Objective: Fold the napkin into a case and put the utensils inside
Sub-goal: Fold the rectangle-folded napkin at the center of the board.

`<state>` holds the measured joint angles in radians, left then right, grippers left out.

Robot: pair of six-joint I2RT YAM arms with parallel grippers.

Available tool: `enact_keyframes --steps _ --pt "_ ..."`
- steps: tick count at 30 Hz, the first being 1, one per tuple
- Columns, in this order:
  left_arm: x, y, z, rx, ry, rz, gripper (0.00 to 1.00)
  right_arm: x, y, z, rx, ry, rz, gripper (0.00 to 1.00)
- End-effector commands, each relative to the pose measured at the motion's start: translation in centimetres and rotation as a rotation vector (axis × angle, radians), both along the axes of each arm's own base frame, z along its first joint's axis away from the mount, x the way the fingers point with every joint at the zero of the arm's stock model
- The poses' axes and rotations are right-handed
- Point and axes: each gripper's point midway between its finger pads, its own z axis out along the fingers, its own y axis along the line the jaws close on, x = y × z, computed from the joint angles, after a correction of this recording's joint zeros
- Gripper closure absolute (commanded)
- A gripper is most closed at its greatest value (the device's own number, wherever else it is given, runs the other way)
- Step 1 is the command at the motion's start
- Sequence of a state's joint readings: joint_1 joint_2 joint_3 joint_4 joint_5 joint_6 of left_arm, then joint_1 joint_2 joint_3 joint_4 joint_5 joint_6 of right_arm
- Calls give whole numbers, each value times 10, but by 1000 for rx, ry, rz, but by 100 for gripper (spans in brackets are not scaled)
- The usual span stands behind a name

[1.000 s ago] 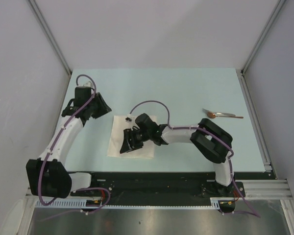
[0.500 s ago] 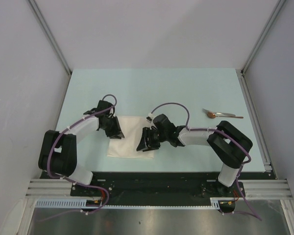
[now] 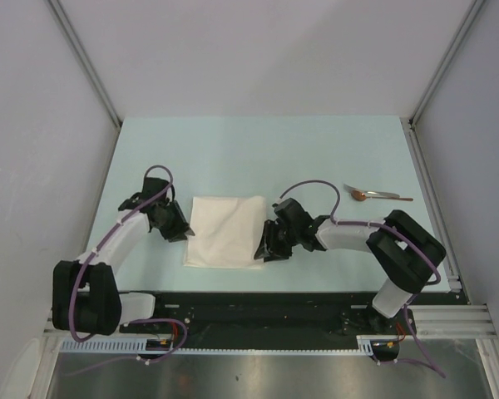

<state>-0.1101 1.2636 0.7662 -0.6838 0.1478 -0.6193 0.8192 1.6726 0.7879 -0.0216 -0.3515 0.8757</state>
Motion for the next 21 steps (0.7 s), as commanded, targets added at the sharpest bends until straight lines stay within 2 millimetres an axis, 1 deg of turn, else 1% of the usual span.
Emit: enact_keyframes --steps 1,2,3,4,5,7,9,10,11,12,13,14,16,17,18,20,21 --pt "11 -28 26 -154 -80 -119 66 5 -14 15 -56 -50 -44 55" --pt "11 -34 25 -187 -74 -139 68 7 -9 23 -46 -71 -37 55" --pt "7 -40 22 -224 -51 -155 72 3 -2 29 -45 -88 -10 56" --pt "5 -41 18 -229 -33 -156 74 11 10 45 -24 -135 5 55" --pt "0 -39 9 -218 12 -147 76 11 17 50 -18 -147 21 55" --pt "-7 -23 -6 -135 72 -88 85 8 33 54 -5 -143 59 55" --pt "-20 -12 -18 -84 134 -35 92 6 40 50 14 -128 70 55" --pt "-22 -4 -22 -52 142 -7 93 1 42 44 17 -107 79 55" --pt "-25 0 -24 -47 146 18 93 -5 37 33 4 -78 69 55" --pt "-29 1 -28 -50 144 42 93 -6 36 30 10 -75 60 56" --pt "-31 3 -30 -47 145 53 93 -7 30 24 0 -64 45 55" --pt "-34 3 -33 -43 153 59 93 -12 19 10 -27 -34 22 56" --pt "-42 8 -38 -20 189 79 94 -13 9 2 -30 -12 -5 56" --pt "-43 15 -41 19 199 92 94 -11 5 1 -27 -6 -24 56" --pt "-42 19 -42 41 204 102 93 -14 -2 -5 -39 8 -31 56" --pt "-45 30 -42 100 225 121 93 -12 -4 -2 -35 1 -35 56" --pt "-35 33 -34 119 197 119 94 -9 -3 4 -30 -15 -29 56"
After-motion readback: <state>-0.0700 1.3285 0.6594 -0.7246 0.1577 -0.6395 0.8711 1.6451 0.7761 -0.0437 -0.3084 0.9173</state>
